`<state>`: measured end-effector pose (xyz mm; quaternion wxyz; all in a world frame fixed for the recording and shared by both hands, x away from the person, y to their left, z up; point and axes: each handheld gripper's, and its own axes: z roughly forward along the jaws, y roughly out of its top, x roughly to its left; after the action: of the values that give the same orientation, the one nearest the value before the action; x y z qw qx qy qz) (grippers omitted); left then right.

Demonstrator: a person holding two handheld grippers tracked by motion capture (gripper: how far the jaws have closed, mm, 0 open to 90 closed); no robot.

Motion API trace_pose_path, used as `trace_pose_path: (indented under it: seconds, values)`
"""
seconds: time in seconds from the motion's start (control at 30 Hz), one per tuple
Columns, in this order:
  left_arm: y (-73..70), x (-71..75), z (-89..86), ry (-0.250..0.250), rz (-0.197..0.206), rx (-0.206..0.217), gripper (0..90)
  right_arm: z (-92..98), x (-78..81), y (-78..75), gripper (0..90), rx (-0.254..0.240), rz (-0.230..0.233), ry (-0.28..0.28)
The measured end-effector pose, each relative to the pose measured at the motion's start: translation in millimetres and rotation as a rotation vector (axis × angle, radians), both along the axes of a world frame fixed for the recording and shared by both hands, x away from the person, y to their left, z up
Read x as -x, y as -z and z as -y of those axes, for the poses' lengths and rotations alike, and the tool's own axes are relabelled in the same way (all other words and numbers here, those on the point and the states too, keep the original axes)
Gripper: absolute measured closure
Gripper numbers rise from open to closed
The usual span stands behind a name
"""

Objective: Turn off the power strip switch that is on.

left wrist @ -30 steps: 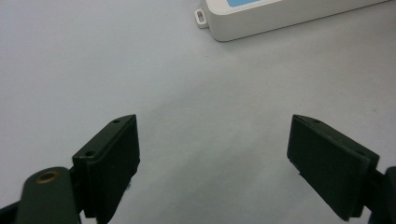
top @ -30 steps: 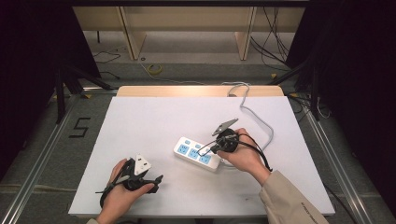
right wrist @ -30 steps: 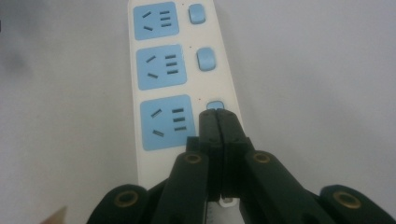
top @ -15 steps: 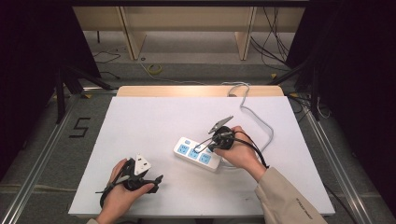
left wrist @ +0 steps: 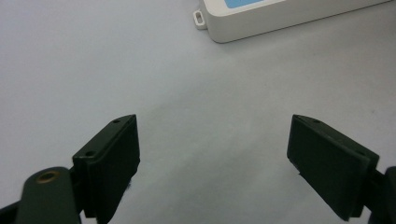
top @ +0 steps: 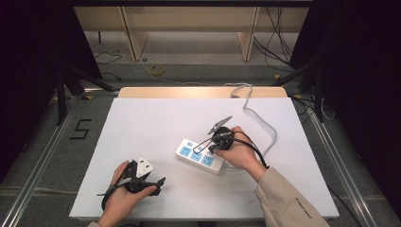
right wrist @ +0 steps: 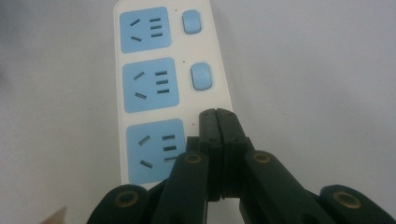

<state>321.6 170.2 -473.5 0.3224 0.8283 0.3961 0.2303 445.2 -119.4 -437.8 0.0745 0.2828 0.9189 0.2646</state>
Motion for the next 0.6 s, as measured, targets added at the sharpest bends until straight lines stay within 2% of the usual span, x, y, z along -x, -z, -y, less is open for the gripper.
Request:
trace_pose_path:
  seconds: [0.6]
  values:
    - [0.2,-0.1,0.5,-0.001,0.001,0.004,17.0,-8.9,-5.2,2.8,90.0,0.038,-0.030,-0.007]
